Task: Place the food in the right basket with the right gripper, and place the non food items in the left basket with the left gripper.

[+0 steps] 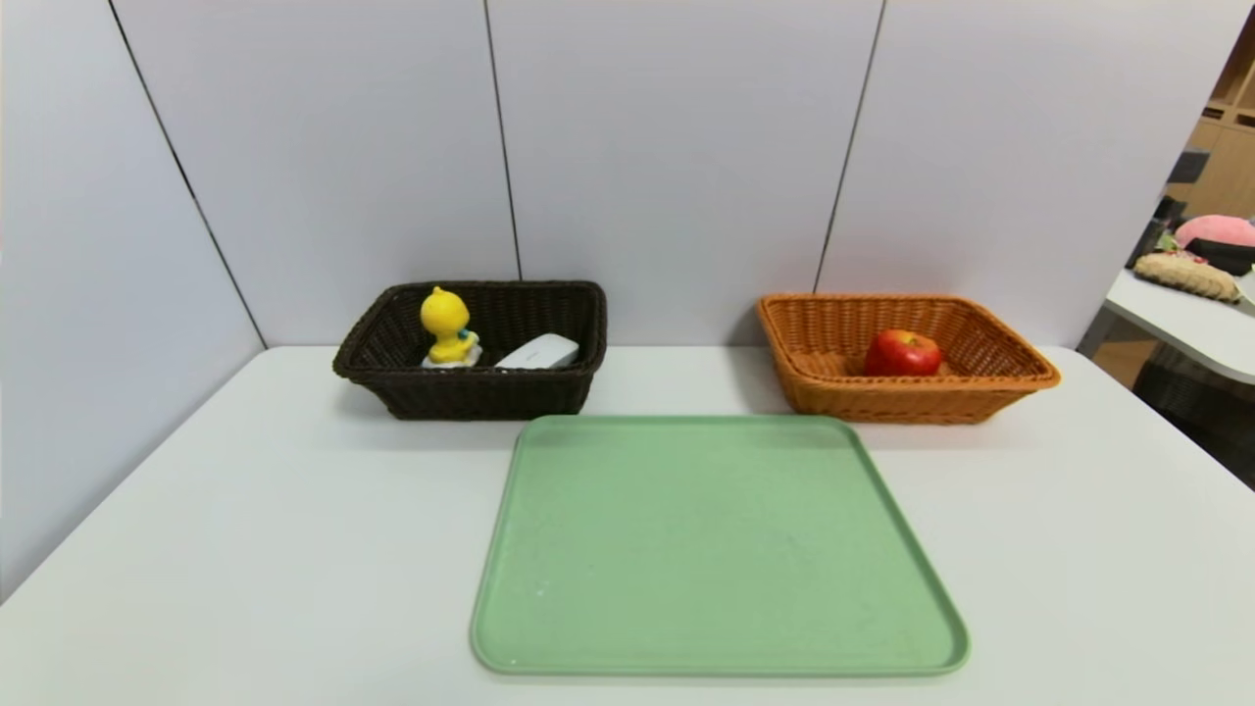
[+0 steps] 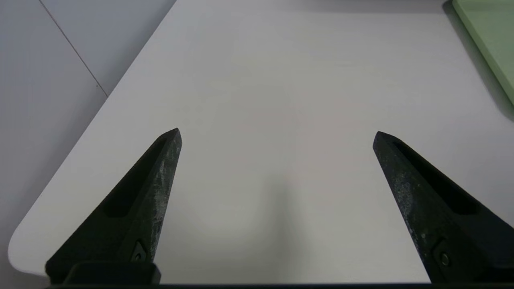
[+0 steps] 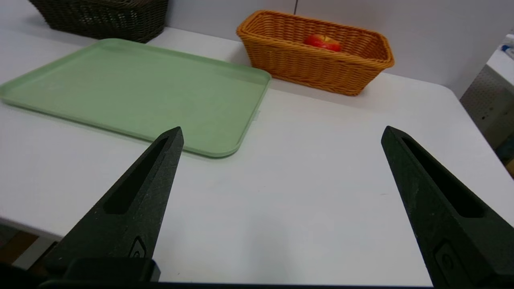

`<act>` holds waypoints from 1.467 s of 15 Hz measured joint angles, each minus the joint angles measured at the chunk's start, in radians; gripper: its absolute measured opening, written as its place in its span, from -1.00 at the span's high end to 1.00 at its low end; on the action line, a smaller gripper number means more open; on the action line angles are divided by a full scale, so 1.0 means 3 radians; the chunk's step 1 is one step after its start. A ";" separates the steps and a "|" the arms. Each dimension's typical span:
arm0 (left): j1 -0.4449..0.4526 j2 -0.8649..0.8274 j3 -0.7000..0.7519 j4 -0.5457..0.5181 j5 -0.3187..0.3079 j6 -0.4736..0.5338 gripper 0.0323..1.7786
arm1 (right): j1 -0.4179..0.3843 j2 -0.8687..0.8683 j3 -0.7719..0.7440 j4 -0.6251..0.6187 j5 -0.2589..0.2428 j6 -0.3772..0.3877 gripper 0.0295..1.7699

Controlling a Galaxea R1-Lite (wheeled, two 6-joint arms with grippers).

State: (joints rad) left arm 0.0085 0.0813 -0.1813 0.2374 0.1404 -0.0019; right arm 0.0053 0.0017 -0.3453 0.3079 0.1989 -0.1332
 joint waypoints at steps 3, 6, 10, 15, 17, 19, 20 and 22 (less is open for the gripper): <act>-0.0003 -0.0106 0.0291 -0.0487 -0.0033 0.0101 -0.90 | -0.0001 -0.0009 0.0431 -0.0604 -0.0148 -0.0014 -0.92; -0.0008 -0.0188 0.0374 -0.0500 -0.0294 0.0270 -0.90 | -0.0002 -0.0010 0.0805 -0.1087 -0.0174 -0.0037 -0.92; -0.0019 -0.0263 0.0494 -0.0533 -0.0626 0.0513 -0.90 | -0.0002 -0.0010 0.1123 -0.1297 -0.0547 -0.0083 -0.92; -0.0019 -0.0274 0.0502 -0.0528 -0.0621 0.0336 -0.90 | 0.0000 -0.0010 0.1148 -0.1021 -0.0556 0.0180 -0.92; -0.0019 -0.0274 0.0509 -0.0530 -0.0599 0.0306 -0.90 | -0.0001 -0.0010 0.1150 -0.1018 -0.0546 0.0164 -0.92; -0.0019 -0.0275 0.0509 -0.0530 -0.0591 0.0287 -0.90 | -0.0001 -0.0010 0.1151 -0.1017 -0.0555 0.0209 -0.92; -0.0019 -0.0275 0.0509 -0.0530 -0.0591 0.0275 -0.90 | -0.0001 -0.0010 0.1151 -0.1017 -0.0561 0.0216 -0.92; -0.0019 -0.0275 0.0509 -0.0532 -0.0591 0.0267 -0.90 | 0.0000 -0.0010 0.1151 -0.1017 -0.0577 0.0217 -0.92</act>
State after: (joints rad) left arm 0.0028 -0.0013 -0.0287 0.0779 -0.0370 0.0783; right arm 0.0053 -0.0013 0.0000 0.0028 0.0260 -0.0681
